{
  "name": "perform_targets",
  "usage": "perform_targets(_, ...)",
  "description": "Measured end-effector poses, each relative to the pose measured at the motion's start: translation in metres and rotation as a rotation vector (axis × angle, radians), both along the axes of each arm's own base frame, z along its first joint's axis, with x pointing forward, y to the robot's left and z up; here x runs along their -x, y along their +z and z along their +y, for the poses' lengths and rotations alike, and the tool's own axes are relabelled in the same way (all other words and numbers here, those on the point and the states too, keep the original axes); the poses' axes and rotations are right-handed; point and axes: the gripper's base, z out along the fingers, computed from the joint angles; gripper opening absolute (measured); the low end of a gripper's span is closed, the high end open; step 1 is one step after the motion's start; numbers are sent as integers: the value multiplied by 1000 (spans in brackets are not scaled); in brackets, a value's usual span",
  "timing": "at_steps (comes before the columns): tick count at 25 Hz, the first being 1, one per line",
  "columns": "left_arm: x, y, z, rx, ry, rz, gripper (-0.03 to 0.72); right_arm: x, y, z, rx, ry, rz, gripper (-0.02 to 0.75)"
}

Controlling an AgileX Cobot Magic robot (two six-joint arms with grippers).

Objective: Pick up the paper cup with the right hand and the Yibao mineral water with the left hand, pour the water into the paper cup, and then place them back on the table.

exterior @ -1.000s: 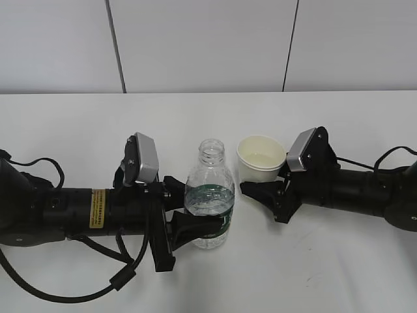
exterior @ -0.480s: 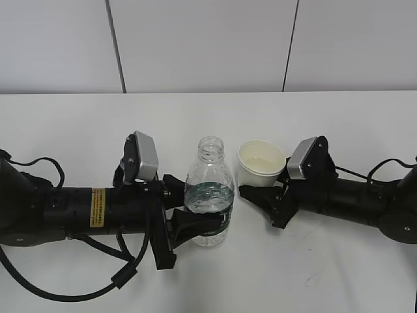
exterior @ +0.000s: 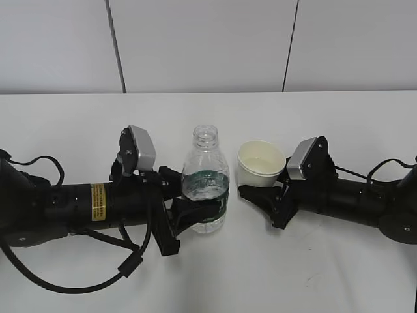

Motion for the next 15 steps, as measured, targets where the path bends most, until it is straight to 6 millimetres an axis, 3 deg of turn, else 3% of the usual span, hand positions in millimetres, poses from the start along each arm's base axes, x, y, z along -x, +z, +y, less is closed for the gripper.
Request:
perform_targets(6,-1,-1,0,-6,4,-25,344,0,0,0,-1,0,-1,512)
perform_targets(15,-7,-18,-2,-37,0,-59,344,0,-1,0,-2,1,2,512)
